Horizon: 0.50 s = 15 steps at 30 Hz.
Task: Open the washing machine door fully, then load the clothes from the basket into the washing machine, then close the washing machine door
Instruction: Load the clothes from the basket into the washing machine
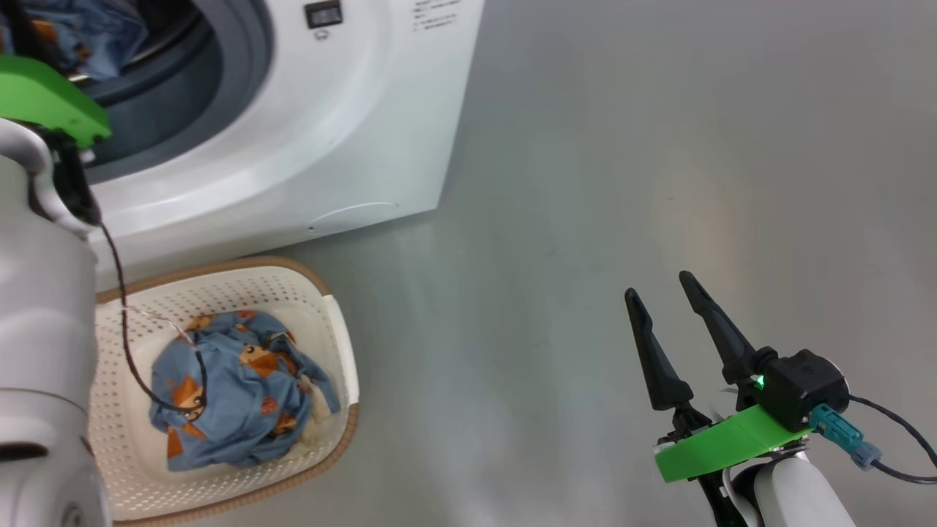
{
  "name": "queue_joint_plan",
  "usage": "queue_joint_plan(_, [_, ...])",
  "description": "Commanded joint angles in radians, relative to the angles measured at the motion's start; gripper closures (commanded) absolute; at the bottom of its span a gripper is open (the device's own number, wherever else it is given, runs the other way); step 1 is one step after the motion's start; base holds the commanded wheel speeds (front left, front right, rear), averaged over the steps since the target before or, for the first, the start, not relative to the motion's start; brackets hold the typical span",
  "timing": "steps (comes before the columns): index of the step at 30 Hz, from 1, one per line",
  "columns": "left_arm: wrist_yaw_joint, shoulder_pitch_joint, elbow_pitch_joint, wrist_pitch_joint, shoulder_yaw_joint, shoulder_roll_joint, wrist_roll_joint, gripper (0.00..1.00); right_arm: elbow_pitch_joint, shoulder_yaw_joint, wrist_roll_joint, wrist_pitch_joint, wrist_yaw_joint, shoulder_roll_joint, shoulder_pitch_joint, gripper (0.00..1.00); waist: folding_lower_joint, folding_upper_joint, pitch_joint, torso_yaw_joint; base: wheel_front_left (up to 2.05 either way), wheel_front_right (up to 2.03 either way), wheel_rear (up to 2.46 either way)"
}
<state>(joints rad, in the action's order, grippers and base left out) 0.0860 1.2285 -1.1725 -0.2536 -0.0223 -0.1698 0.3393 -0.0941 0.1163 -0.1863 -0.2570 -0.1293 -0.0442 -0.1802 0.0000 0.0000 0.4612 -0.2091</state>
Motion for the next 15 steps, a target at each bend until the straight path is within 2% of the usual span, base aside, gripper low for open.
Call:
queue_joint_plan(1, [-0.007,-0.022,0.029,-0.008,-0.006,-0.030,0.002,0.00,0.020,0.019,0.006,-0.005,-0.001,-0.006,0.019,0.00,0.0000,0.0000,-0.019,0.022,0.00,0.00,0.00])
queue_joint_plan(10, [-0.033,-0.103,0.075,-0.008,0.001,0.020,-0.001,0.00,0.020,-0.003,0.012,-0.005,-0.001,-0.006,0.025,0.00,0.0000,0.0000,-0.040,0.064,0.00,0.00,0.00])
queue_joint_plan(15, [-0.053,-0.178,0.149,-0.008,0.005,0.048,-0.008,0.00,0.021,-0.021,0.013,-0.005,-0.001,-0.006,0.026,0.00,0.0000,0.0000,-0.060,0.089,0.00,0.00,0.00])
